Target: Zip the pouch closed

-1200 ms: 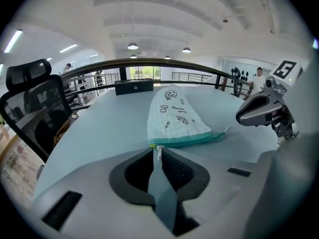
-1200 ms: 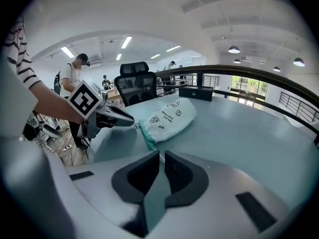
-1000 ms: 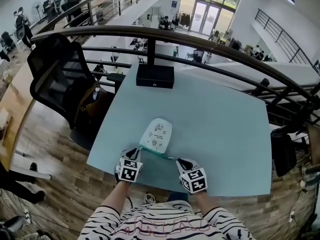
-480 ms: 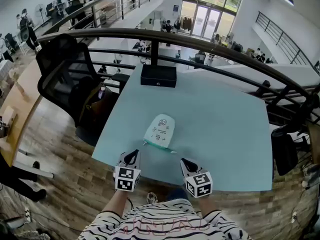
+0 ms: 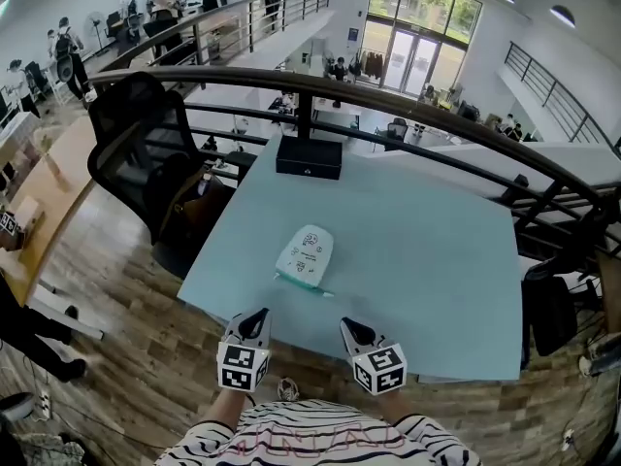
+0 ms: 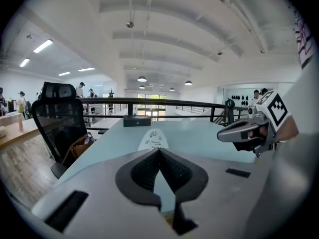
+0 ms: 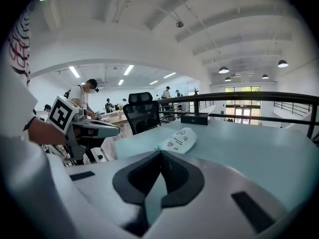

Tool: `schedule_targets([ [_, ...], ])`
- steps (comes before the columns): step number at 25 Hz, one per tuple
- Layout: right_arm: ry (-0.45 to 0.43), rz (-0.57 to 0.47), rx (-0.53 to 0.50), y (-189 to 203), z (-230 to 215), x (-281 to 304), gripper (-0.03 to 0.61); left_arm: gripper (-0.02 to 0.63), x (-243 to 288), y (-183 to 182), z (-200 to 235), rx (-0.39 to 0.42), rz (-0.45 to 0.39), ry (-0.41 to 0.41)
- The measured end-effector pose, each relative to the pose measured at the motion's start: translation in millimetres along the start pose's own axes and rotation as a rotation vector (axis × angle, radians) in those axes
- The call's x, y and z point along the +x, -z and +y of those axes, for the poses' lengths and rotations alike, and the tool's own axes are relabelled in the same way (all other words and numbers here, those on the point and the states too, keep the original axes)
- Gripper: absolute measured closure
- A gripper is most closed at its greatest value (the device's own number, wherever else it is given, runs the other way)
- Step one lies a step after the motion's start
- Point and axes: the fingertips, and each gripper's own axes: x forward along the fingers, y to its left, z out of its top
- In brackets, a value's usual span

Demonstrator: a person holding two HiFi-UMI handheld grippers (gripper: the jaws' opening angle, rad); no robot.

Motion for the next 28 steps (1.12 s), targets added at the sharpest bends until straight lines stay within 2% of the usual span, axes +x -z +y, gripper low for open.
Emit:
schedule_targets([
  [15,-0.096,-0.029,-0.007,29,18,-89,0.551,0.589,-67,21,-99,-0.01,-0.021,-0.046],
  [28,-0.127,-0.023,-0.018,45,30,-114,0.551,0.589,-103,38,-118,-0.048,-0.026,-0.106],
])
